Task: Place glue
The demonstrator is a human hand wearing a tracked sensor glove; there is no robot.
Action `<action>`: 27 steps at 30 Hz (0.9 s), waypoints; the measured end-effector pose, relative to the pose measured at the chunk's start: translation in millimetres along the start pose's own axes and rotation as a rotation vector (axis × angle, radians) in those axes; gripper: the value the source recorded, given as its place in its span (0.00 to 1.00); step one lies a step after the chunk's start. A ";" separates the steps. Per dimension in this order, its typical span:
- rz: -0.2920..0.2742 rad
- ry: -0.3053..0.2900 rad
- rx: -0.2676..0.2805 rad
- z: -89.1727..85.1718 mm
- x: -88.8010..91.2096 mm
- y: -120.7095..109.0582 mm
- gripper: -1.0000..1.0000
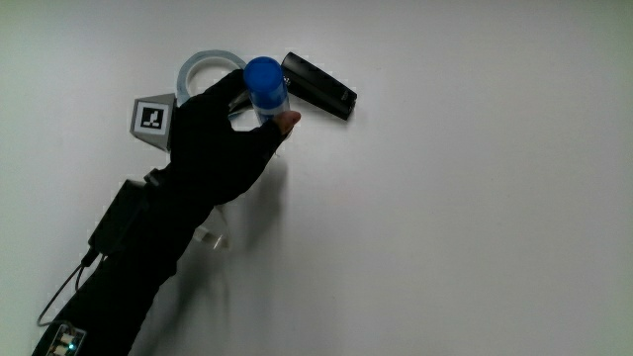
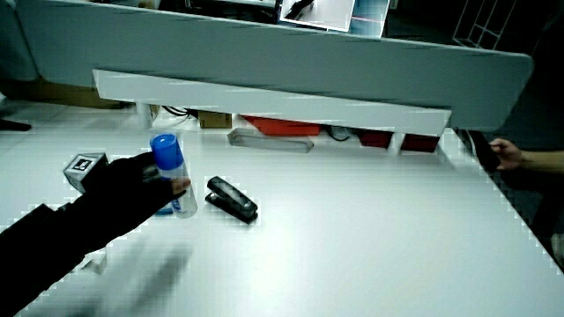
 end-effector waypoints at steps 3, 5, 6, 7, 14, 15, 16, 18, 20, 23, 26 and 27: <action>0.014 -0.001 0.028 -2.9 -9.4 7.5 0.50; 0.043 0.014 0.042 -4.0 -15.7 10.2 0.50; 0.060 0.000 0.046 -5.2 -17.3 10.5 0.50; 0.073 0.008 0.046 -5.7 -23.4 11.4 0.50; 0.156 0.033 0.053 -14.4 -41.3 10.0 0.50; 0.157 0.035 0.057 -15.0 -44.8 10.5 0.50; 0.171 0.033 0.059 -15.7 -44.0 9.7 0.50; 0.179 0.049 0.056 -16.6 -48.8 9.8 0.50; 0.172 0.006 0.056 -18.3 -52.7 8.6 0.50; 0.170 0.029 0.064 -19.8 -52.2 7.9 0.50; 0.178 0.021 0.066 -20.2 -52.8 6.6 0.50; 0.194 0.029 0.065 -20.2 -51.8 6.0 0.50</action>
